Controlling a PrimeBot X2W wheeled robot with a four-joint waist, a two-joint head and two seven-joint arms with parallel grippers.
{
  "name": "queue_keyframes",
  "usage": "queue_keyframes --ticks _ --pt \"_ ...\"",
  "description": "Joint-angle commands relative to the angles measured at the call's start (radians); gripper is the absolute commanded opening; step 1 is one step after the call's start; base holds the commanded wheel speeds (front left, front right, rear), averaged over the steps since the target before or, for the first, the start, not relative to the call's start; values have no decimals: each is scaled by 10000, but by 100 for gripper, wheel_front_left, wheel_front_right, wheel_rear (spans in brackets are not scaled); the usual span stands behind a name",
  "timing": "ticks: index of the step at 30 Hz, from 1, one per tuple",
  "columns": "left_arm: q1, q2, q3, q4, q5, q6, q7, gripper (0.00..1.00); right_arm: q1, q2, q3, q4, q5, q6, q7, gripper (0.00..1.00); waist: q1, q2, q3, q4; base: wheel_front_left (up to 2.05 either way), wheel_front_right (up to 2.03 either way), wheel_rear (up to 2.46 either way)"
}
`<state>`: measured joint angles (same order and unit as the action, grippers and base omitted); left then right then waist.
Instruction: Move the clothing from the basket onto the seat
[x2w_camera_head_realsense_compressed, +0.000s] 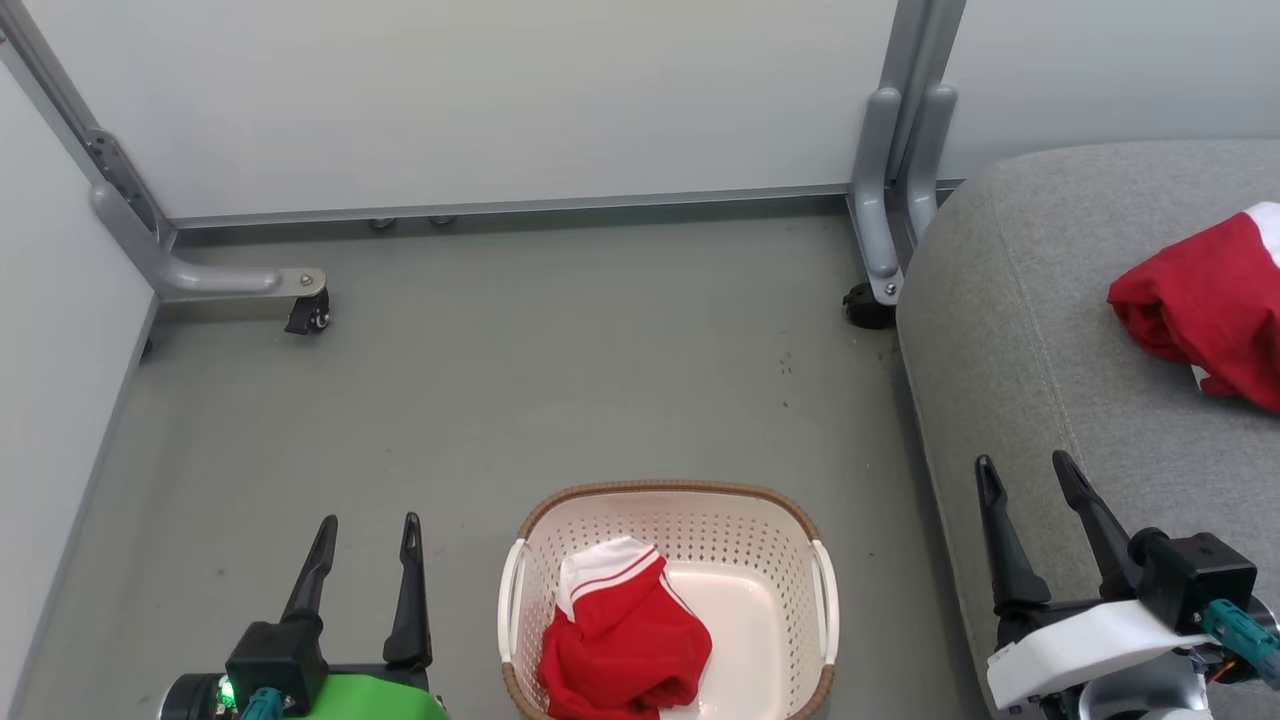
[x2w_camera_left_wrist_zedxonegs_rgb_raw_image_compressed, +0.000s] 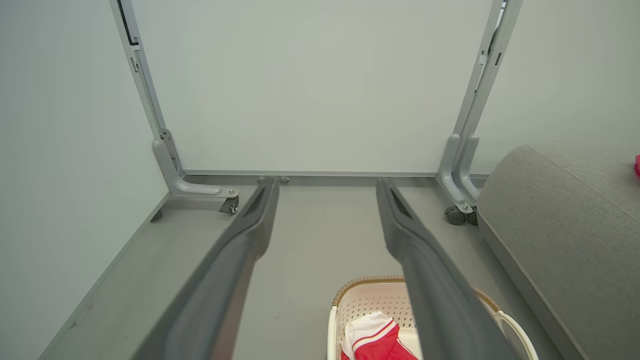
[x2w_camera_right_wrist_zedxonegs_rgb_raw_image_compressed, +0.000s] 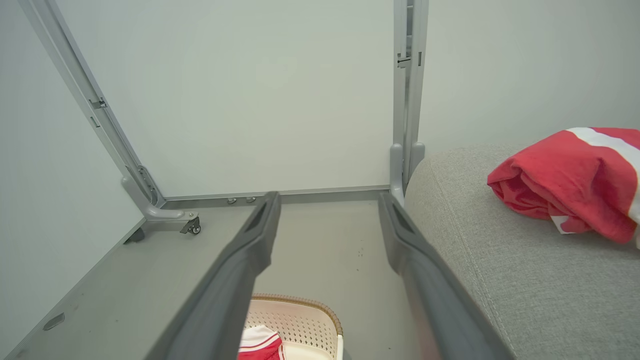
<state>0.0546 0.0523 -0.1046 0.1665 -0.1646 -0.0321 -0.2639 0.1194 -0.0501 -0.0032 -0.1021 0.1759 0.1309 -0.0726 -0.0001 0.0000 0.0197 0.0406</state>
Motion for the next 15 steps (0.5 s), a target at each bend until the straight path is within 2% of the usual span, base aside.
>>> queue_keyframes --ticks 1,10,15 --pt "-29 6 19 9 119 -22 -8 100 64 -13 -11 -43 35 -1 -6 100 1 0 26 0 0 0 0" --pt "-230 -10 10 -20 196 23 -8 100 -85 -13 -50 -103 -7 -1 -10 100 1 0 211 25 0 0 0" --pt "-731 -14 -275 201 451 30 -8 100 -369 -14 -106 -319 -92 -1 19 100 1 0 712 60 0 0 0"
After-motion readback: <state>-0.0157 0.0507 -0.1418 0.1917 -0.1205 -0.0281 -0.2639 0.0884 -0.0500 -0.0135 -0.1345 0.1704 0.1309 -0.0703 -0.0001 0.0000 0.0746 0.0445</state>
